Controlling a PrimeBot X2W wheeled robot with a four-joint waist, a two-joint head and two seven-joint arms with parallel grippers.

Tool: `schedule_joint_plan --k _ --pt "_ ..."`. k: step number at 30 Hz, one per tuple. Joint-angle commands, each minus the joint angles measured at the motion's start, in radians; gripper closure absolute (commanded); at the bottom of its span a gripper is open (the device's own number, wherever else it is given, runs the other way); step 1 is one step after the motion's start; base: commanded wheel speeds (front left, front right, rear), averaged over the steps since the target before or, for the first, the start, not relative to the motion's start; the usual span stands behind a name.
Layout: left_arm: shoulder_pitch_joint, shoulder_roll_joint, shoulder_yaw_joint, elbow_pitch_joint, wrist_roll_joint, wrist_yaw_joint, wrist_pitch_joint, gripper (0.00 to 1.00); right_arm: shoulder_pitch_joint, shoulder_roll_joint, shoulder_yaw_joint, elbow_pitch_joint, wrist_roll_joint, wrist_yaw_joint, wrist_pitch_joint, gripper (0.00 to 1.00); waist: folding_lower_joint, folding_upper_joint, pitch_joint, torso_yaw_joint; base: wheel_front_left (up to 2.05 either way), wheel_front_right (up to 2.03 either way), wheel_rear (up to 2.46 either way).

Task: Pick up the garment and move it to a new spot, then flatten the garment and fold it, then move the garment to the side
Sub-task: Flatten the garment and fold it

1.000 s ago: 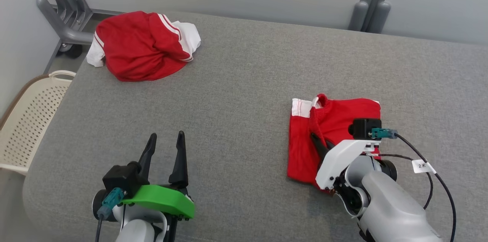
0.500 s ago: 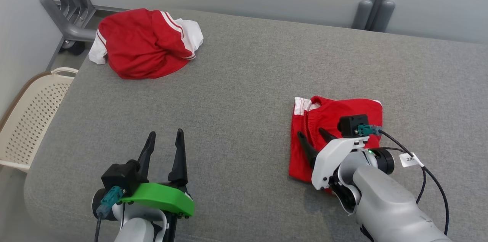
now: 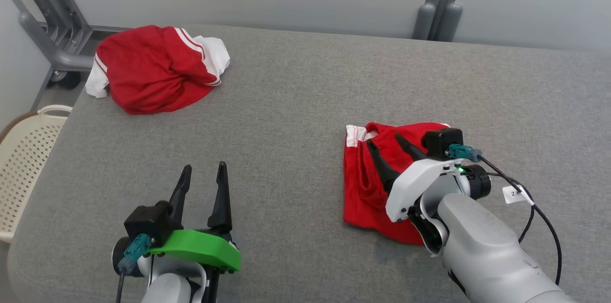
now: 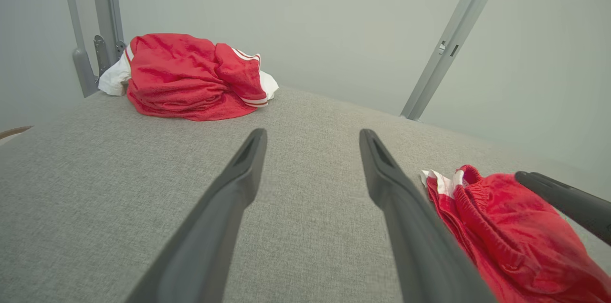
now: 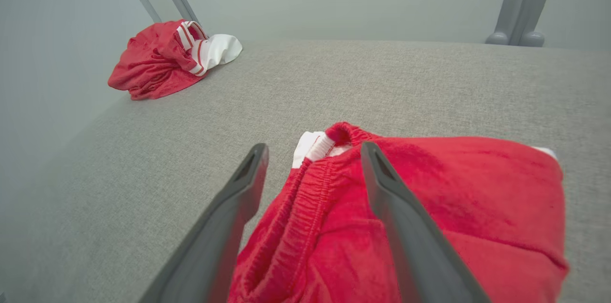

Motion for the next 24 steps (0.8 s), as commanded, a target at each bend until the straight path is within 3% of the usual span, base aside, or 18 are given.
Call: schedule_joint_plan --k 1,15,24 --pt "0.01 0.001 0.008 -0.006 0.011 0.001 0.0 0.0 -0.01 -0.005 -0.024 -0.001 -0.024 0.0 -0.011 0.0 0.0 -0.0001 -0.015 -0.029 0.0 0.0 0.0" --pt "0.055 0.002 0.008 -0.037 0.024 0.012 0.0 0.0 0.062 -0.004 -0.326 -0.071 -0.238 0.0 -0.024 0.0 0.0 -0.0001 -0.052 -0.16 0.0 0.0 0.0" --pt "0.038 0.002 -0.003 -0.043 0.037 0.008 0.0 0.0 0.134 -0.02 -0.447 -0.127 -0.345 0.0 0.05 0.0 0.0 -0.0001 -0.035 -0.153 0.0 0.0 0.0"
